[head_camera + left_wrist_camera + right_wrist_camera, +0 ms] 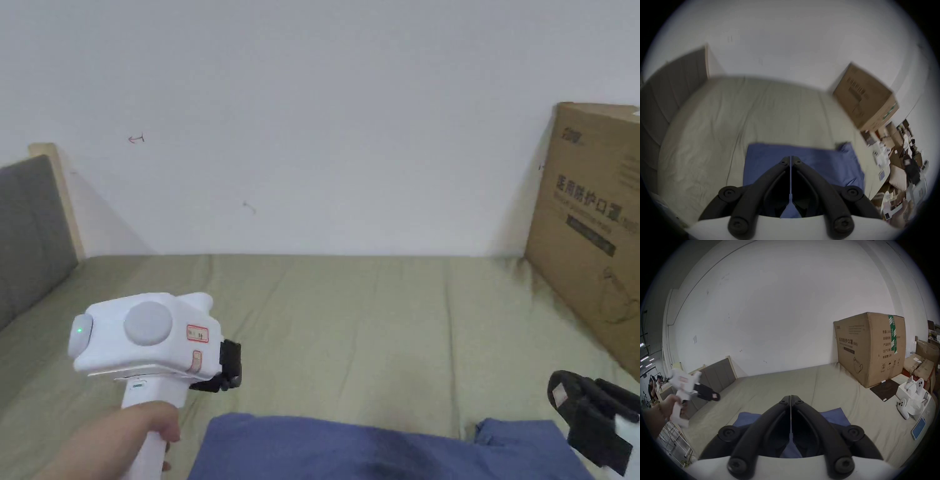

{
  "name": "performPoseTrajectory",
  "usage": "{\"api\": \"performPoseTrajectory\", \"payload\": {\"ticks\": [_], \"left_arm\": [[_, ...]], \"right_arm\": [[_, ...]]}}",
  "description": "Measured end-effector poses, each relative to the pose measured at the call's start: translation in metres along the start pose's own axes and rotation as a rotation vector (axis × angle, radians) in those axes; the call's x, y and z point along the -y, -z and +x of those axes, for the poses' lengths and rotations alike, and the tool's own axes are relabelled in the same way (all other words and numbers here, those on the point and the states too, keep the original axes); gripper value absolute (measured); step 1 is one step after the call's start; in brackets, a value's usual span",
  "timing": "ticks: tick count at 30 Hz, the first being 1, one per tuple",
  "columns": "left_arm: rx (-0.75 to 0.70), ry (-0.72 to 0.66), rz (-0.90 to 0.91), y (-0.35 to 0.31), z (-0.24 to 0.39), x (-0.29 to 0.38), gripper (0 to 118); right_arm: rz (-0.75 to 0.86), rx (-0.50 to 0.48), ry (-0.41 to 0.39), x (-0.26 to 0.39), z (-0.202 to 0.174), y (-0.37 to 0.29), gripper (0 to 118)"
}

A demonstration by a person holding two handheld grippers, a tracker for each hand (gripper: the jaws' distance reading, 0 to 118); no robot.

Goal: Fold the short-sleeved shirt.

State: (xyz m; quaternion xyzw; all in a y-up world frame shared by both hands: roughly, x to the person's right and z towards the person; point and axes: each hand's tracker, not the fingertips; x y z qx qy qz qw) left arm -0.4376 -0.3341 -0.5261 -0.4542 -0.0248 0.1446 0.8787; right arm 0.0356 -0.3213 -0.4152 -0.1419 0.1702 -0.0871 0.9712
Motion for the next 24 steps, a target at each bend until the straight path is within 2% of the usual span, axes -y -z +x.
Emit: {"api": "performPoseTrajectory", "payload": {"ticks": [1,2,3,4,5,6,8,10,15,16,19,20,21,22,23,24], "left_arm": [[-0.049,0.014,-0.027,0.025,-0.012,-0.008,1],[-0.078,0.026,-0.063,0.047,-0.023,-0.015,7],[-0.08,0.015,-0.078,0.069,-0.035,-0.02,32],[-0.086,-0.001,-0.091,0.086,-0.045,-0.02,77],[-0.075,-0.026,-0.116,0.105,-0.055,-0.022,116],[-0.068,-0.047,-0.145,0.124,-0.065,-0.022,118],[-0.102,-0.059,-0.113,0.145,-0.077,-0.022,115],[-0.193,-0.007,-0.128,0.171,-0.085,-0.021,115],[-0.181,0.033,-0.283,0.227,-0.097,0.007,115],[-0.22,0.112,-0.233,0.225,-0.09,0.016,115],[-0.257,0.107,-0.173,0.214,-0.073,0.018,105],[-0.263,0.156,-0.152,0.19,-0.049,0.025,102],[-0.264,0.187,-0.122,0.18,-0.042,0.025,89],[-0.235,0.186,-0.097,0.171,-0.037,0.024,65],[-0.211,0.181,-0.088,0.164,-0.033,0.023,19],[-0.233,0.188,-0.077,0.162,-0.043,0.013,2]], "right_arm": [[-0.019,-0.008,0.008,0.003,0.003,0.007,1],[-0.038,-0.01,0.02,0.007,0.006,0.013,1],[-0.058,-0.005,0.031,0.011,0.009,0.021,1],[-0.079,0.002,0.042,0.016,0.012,0.027,1],[-0.098,0.004,0.057,0.02,0.015,0.033,1],[-0.118,0.0,0.076,0.025,0.019,0.039,1],[-0.149,0.006,0.105,0.036,0.026,0.05,1],[-0.185,0.023,0.116,0.047,0.033,0.059,1],[-0.247,0.049,0.132,0.067,0.051,0.072,1],[-0.26,0.059,0.131,0.069,0.054,0.073,1],[-0.272,0.076,0.141,0.072,0.061,0.072,1],[-0.269,0.073,0.152,0.073,0.064,0.069,1],[-0.234,0.053,0.189,0.074,0.07,0.064,1],[-0.18,0.016,0.247,0.074,0.078,0.058,1],[-0.139,0.0,0.294,0.073,0.085,0.053,1],[-0.109,-0.008,0.343,0.069,0.094,0.052,1]]}}
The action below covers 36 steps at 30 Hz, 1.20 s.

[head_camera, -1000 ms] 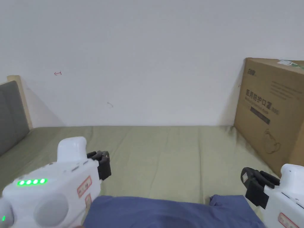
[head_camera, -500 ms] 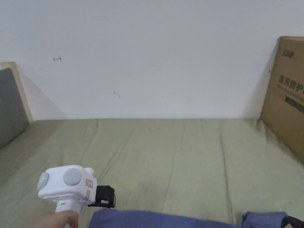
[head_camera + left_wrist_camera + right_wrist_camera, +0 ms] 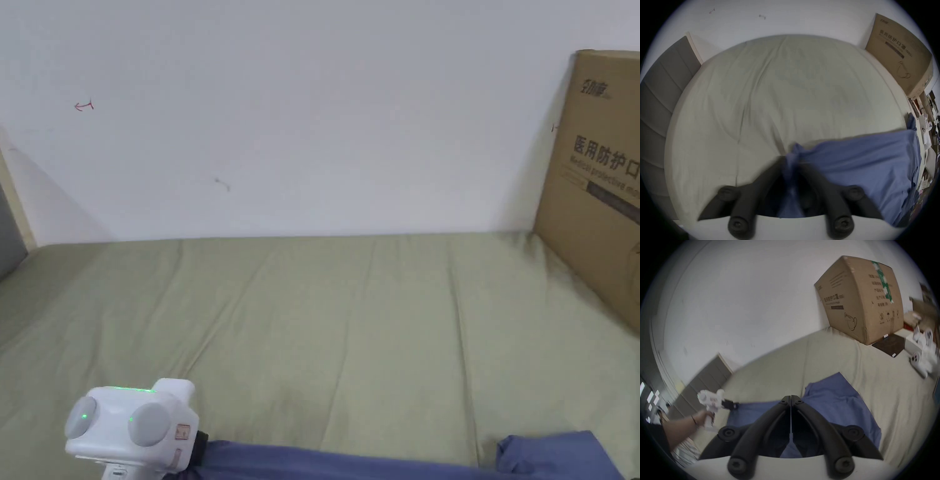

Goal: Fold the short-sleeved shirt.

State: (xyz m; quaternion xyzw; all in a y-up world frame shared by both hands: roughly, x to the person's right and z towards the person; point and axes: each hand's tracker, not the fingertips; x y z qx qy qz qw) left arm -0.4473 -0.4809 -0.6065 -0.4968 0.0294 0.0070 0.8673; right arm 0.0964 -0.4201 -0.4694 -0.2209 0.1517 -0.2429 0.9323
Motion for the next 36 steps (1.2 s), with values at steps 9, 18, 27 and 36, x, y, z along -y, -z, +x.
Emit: {"api": "performPoseTrajectory", "payload": {"ticks": [9,18,27,36], "left_arm": [[0.102,0.026,0.192,-0.077,0.0,-0.007,2],[0.115,0.044,0.203,-0.081,0.0,0.004,2],[0.115,-0.004,0.157,-0.079,-0.008,0.024,2],[0.114,-0.041,0.286,-0.175,-0.017,0.027,2]], "right_arm": [[-0.266,0.241,-0.082,-0.09,0.065,0.107,118],[-0.765,0.449,-0.047,-0.063,0.145,0.236,99],[-0.685,0.349,-0.252,-0.052,0.098,0.196,0],[-0.316,0.211,-0.285,-0.135,0.013,0.067,0]]}}
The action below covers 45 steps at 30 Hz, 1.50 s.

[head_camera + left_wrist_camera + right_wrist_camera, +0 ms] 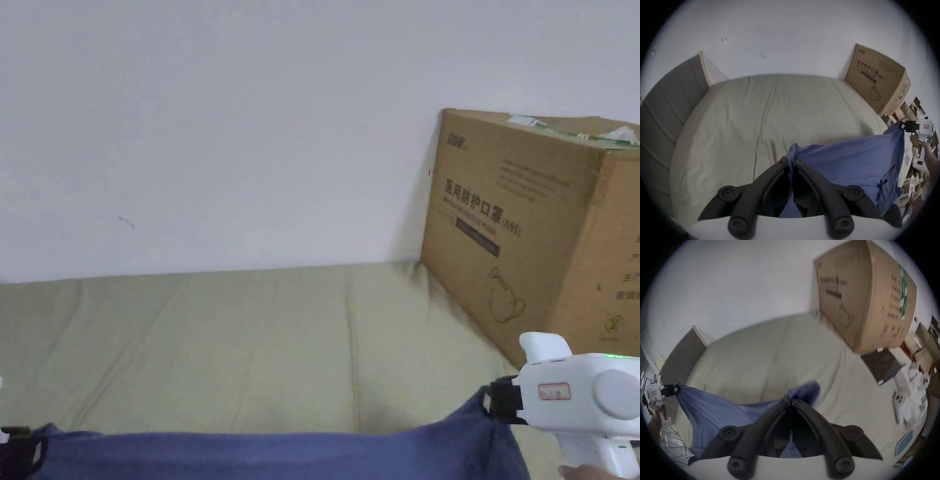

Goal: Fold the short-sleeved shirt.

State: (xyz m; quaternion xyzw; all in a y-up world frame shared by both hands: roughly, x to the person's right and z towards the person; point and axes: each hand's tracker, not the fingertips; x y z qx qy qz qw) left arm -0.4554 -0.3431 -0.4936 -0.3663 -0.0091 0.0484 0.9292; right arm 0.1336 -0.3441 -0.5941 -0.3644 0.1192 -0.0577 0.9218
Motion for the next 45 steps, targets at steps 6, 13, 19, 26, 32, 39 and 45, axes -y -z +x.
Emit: {"api": "performPoseTrajectory", "payload": {"ticks": [6,13,19,26,32,39,45], "left_arm": [[0.021,-0.019,0.18,-0.092,0.01,-0.035,2],[0.0,-0.02,0.341,-0.161,0.017,-0.09,2],[-0.026,-0.027,0.424,-0.175,0.016,-0.154,2],[-0.076,-0.102,0.515,-0.152,0.009,-0.233,2],[-0.105,-0.123,0.563,-0.117,0.004,-0.285,2],[-0.173,-0.117,0.584,-0.063,0.006,-0.298,2],[-0.203,-0.07,0.418,0.029,0.016,-0.22,2]], "right_arm": [[0.129,-0.029,-0.014,-0.052,-0.029,-0.101,0],[0.304,0.0,-0.056,-0.125,-0.067,-0.171,0],[0.39,0.04,-0.072,-0.207,-0.096,-0.186,0],[0.504,0.147,-0.111,-0.308,-0.131,-0.164,0],[0.591,0.198,-0.173,-0.368,-0.148,-0.144,0],[0.649,0.255,-0.233,-0.37,-0.155,-0.104,0],[0.403,0.272,-0.187,-0.272,-0.115,0.013,0]]}}
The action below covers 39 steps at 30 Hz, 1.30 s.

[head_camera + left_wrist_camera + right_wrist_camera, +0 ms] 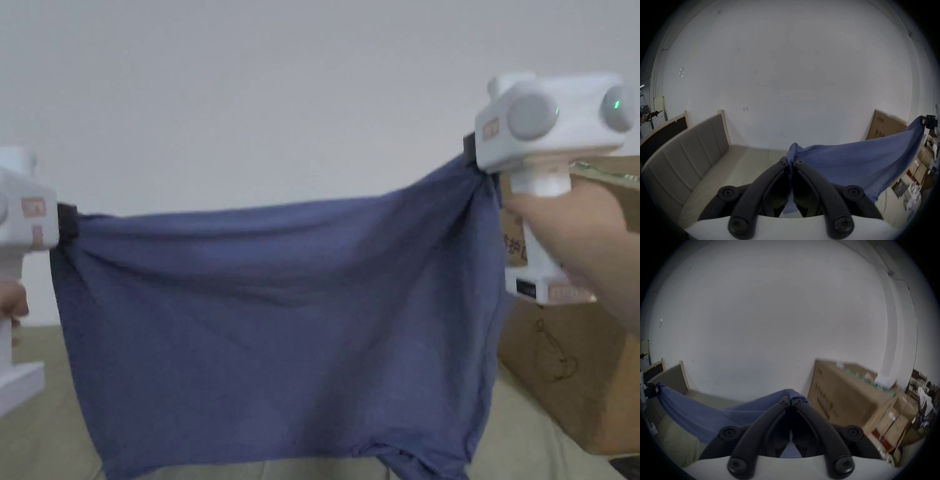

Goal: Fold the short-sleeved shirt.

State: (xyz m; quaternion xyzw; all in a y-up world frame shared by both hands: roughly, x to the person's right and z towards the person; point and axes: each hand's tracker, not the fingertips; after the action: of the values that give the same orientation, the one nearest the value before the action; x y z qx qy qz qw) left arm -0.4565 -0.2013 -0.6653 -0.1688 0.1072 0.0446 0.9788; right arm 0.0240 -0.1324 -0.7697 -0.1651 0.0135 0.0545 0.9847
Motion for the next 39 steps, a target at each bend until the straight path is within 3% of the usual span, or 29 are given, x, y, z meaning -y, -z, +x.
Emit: {"api": "performPoseTrajectory", "payload": {"ticks": [6,8,10,13,19,24,30,35,36,37,38,39], "left_arm": [[0.065,-0.157,-0.359,-0.004,-0.015,0.194,2],[0.077,-0.129,-0.452,-0.029,-0.025,0.25,2],[0.097,-0.096,-0.511,-0.066,-0.034,0.298,2],[0.1,-0.116,-0.577,-0.115,-0.059,0.345,2],[0.128,-0.064,-0.598,-0.221,-0.085,0.384,2],[0.13,-0.027,-0.622,-0.276,-0.09,0.412,2],[0.144,-0.045,-0.669,-0.299,-0.091,0.424,2],[0.198,-0.07,-0.688,-0.296,-0.097,0.416,6],[0.216,-0.091,-0.695,-0.297,-0.099,0.412,20],[0.221,-0.104,-0.695,-0.298,-0.101,0.408,45],[0.231,-0.127,-0.698,-0.299,-0.104,0.403,92],[0.251,-0.167,-0.699,-0.302,-0.105,0.399,112]], "right_arm": [[-0.434,-0.123,0.098,0.238,0.015,0.017,0],[-0.559,-0.16,0.123,0.31,0.024,-0.007,0],[-0.638,-0.166,0.089,0.371,0.033,-0.043,0],[-0.726,-0.198,0.107,0.43,0.054,-0.111,0],[-0.784,-0.238,0.126,0.479,0.094,-0.222,0],[-0.81,-0.247,0.114,0.504,0.105,-0.271,0],[-0.856,-0.264,0.04,0.509,0.098,-0.282,0],[-0.886,-0.235,0.091,0.498,0.095,-0.275,0],[-0.888,-0.227,0.093,0.494,0.096,-0.275,7],[-0.89,-0.216,0.098,0.49,0.095,-0.277,31],[-0.901,-0.21,0.105,0.486,0.095,-0.278,83],[-0.894,-0.219,0.127,0.479,0.094,-0.283,99]]}}
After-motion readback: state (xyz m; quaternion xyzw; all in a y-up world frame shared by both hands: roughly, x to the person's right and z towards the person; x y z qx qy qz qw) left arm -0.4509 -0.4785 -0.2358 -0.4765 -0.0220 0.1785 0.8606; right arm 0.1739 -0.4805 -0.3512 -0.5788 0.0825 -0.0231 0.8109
